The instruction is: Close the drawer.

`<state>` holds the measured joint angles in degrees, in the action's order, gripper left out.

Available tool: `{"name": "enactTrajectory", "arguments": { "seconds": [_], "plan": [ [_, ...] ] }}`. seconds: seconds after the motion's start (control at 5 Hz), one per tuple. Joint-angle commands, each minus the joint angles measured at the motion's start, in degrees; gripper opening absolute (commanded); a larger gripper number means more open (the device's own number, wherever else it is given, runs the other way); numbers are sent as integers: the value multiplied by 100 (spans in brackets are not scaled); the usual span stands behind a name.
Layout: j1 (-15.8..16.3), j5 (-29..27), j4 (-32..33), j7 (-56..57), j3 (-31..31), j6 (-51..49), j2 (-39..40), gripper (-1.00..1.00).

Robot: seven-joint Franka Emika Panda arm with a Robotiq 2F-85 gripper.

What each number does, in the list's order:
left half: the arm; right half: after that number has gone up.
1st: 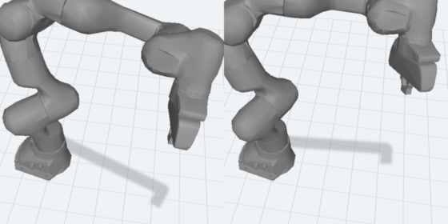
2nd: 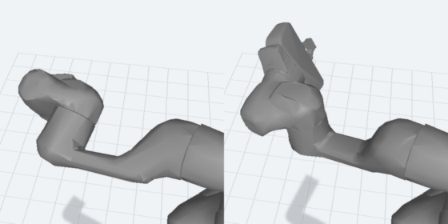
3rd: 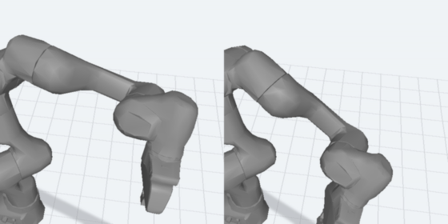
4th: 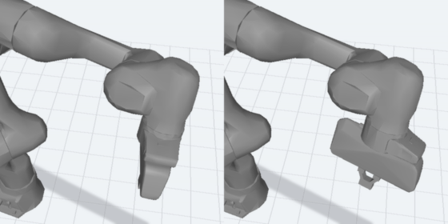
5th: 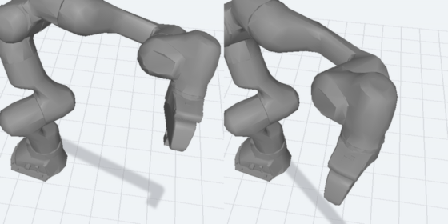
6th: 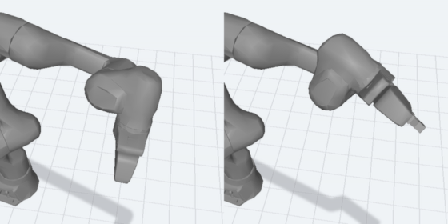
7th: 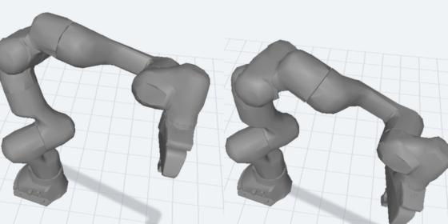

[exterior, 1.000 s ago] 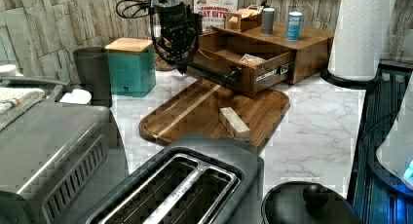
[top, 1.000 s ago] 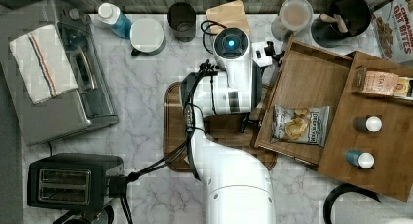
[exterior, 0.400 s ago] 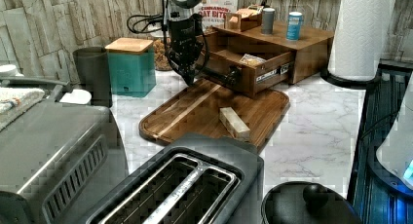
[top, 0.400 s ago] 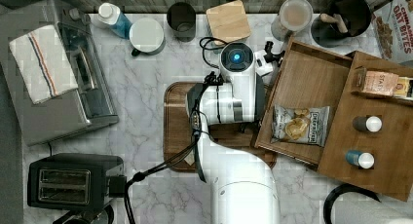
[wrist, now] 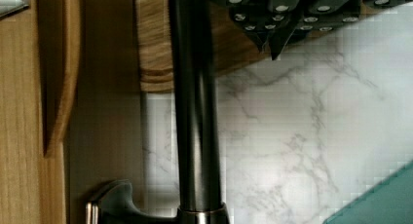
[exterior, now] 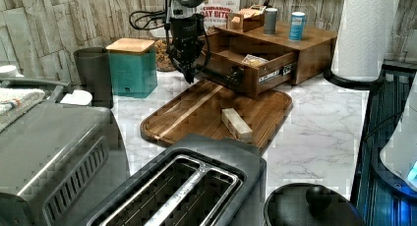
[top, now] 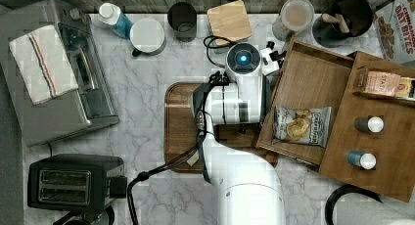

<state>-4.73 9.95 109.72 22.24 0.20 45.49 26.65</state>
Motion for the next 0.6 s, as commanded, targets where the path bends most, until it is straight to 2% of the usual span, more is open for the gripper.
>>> {"name": "enactTrajectory", "arguments": {
  "seconds": [0.2,0.6],
  "plan": [
    [-1125,-328,-92,1926,258,-313,-448,-100],
    [-1582,-471,28,2661,818,-183,-757,-100]
  ]
}}
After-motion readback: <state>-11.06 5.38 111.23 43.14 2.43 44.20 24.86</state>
